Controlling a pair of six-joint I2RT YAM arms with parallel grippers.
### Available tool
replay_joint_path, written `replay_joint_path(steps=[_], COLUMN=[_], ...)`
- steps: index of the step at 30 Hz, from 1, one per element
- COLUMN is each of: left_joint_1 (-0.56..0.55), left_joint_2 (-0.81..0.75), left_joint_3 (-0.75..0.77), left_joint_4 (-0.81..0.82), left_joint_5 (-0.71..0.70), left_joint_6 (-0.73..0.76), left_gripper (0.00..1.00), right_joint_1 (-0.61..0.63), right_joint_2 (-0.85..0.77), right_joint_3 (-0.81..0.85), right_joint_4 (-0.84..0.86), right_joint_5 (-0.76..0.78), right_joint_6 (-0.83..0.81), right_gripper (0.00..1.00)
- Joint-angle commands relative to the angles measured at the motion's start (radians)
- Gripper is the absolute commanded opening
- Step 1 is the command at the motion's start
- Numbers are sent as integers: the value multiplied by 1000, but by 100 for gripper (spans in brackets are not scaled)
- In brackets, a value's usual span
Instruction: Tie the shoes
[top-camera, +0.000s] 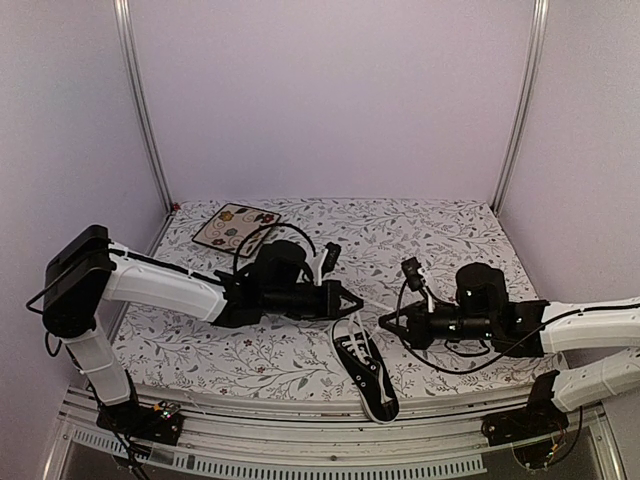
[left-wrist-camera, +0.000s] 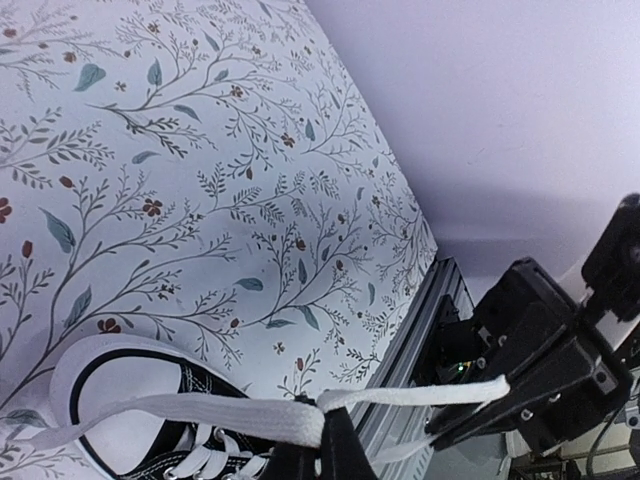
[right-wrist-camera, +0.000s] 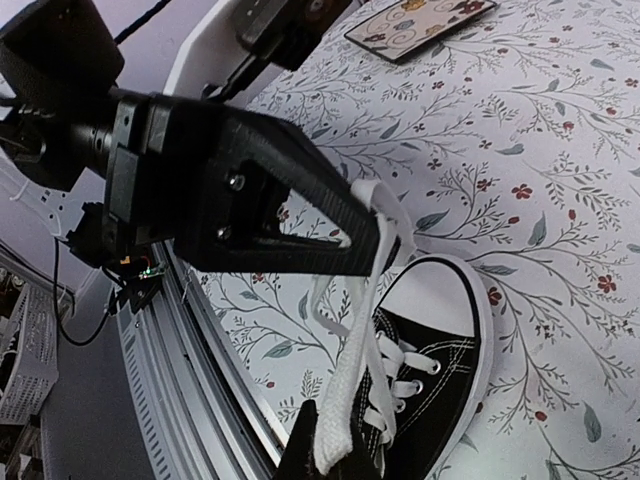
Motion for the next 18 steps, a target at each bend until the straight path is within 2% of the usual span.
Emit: replay_joint_path(steps=[1, 5, 18], left_joint_1=[-10, -10, -11], left_joint_2=[9, 5, -3], left_joint_3=[28, 22, 32], left_joint_4=[-23, -27, -32], left_joint_5=[-6, -6, 0], left_joint_6=[-30, -40, -40], left_gripper=[0, 0, 0], right_joint_1=[75, 110, 139], right_joint_2=[14, 68, 212], right_joint_3=[9, 20, 24], right_joint_4=[-50, -34, 73], right_joint_5=[57, 139, 140], right_joint_6=[0, 4, -18], right_gripper=[2, 2, 2])
